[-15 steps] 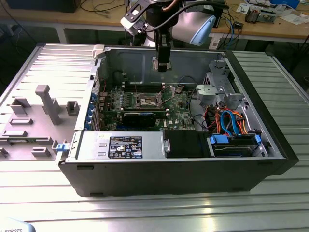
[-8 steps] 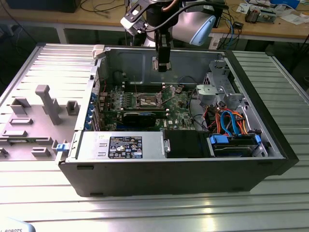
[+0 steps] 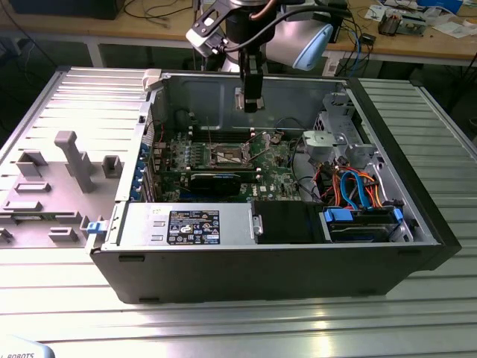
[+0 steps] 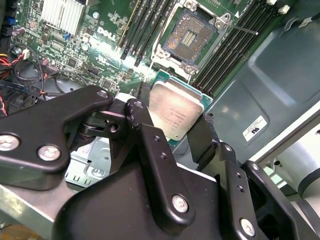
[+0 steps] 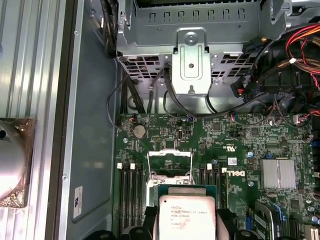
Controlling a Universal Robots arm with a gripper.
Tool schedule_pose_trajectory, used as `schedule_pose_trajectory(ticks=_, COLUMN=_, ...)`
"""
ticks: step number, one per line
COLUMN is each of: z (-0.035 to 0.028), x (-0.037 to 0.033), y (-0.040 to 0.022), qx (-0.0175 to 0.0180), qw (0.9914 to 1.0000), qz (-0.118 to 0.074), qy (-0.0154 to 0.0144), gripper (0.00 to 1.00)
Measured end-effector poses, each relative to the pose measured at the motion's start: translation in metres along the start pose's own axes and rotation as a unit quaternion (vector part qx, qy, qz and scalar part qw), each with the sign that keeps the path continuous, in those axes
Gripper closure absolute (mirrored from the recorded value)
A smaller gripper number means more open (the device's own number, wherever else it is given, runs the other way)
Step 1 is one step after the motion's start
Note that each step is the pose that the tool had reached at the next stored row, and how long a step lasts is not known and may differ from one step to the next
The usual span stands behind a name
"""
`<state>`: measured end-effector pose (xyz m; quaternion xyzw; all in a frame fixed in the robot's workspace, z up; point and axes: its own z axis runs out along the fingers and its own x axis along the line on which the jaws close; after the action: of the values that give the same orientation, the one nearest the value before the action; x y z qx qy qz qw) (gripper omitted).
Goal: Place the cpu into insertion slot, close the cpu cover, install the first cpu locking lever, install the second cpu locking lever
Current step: 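Place the cpu into insertion slot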
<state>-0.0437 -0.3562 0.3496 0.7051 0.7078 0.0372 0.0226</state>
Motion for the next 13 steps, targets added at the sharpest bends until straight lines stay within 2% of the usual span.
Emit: schedule_pose_trajectory(ticks=13, z=0.0034, x=-0.0001, y=-0.0003, qx=0.0000, qw=1.00000, qz=0.000, qy=0.0000, gripper=0.46)
